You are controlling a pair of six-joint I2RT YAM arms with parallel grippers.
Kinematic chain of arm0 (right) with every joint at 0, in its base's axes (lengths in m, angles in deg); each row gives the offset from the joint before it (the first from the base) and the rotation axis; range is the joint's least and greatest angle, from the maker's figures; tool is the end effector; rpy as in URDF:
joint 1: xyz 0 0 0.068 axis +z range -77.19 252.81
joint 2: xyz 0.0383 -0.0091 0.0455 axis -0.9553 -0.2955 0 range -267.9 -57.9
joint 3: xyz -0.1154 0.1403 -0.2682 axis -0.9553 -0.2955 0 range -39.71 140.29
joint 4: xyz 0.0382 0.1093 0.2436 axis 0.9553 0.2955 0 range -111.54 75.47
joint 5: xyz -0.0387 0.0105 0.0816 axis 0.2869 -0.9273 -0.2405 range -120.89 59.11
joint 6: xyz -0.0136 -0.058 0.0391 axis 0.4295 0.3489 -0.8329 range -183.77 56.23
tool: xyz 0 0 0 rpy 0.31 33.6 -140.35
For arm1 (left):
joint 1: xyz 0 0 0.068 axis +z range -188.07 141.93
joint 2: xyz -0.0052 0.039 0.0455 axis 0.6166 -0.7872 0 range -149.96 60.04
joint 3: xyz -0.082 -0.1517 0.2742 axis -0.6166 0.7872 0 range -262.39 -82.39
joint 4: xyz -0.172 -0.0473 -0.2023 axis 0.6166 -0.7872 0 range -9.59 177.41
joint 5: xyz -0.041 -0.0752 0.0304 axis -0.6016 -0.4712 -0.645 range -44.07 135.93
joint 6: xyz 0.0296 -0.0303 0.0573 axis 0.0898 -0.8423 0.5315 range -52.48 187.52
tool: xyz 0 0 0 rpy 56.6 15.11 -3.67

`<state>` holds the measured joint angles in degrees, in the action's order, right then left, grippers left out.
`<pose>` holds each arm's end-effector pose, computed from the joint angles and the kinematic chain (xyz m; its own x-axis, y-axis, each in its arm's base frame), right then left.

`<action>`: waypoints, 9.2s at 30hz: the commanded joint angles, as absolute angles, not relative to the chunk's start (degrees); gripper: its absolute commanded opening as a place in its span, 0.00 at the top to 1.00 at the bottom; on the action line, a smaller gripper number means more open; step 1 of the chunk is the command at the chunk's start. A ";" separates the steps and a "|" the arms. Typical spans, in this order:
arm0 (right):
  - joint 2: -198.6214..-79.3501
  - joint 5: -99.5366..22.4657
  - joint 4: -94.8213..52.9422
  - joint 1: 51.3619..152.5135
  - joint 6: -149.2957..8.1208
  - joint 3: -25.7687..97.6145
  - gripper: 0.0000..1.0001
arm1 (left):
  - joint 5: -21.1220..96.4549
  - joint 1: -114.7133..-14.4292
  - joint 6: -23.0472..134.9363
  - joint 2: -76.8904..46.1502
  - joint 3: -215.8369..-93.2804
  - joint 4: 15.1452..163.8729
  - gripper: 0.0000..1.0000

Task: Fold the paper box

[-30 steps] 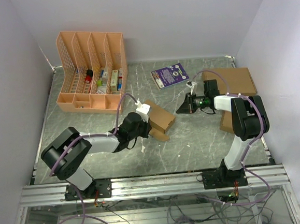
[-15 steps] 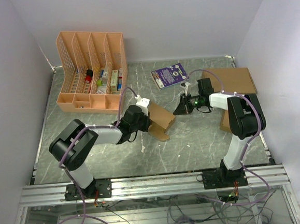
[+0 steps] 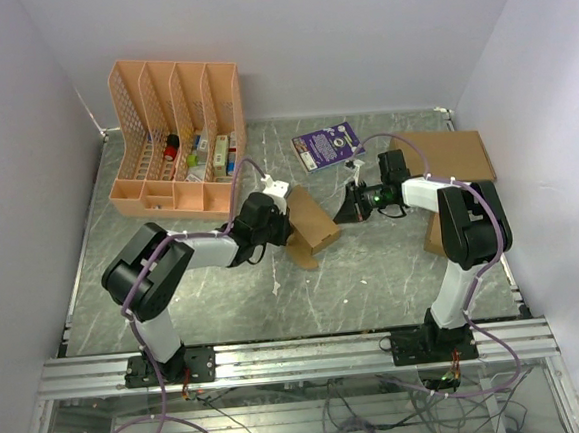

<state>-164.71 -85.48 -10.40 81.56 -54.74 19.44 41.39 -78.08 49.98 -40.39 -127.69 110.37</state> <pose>0.3710 0.1055 0.1770 -0.7554 -0.2083 -0.6212 -0.6320 0.4818 0.6070 0.2909 -0.2502 0.1804 -0.5974 0.1091 -0.7945 0.5372 0.7901 -0.2953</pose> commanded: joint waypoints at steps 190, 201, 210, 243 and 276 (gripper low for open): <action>-159.54 -93.42 -14.28 76.70 -61.33 17.96 0.45 | 44.32 -90.53 57.08 -6.35 -104.21 123.07 0.13; -159.61 -93.99 -14.16 75.97 -61.22 18.03 0.45 | 43.92 -90.37 57.08 -5.23 -103.95 122.78 0.10; -159.72 -94.17 -14.13 75.97 -61.14 18.02 0.45 | 43.62 -90.41 57.37 -5.67 -104.33 122.74 0.11; -159.57 -95.19 -15.68 75.97 -62.53 17.13 0.45 | 42.08 -90.38 59.34 -5.91 -106.03 122.67 0.12; -161.52 -96.81 -19.74 77.76 -67.03 14.94 0.45 | 44.35 -95.53 78.64 -12.22 -95.99 143.49 0.13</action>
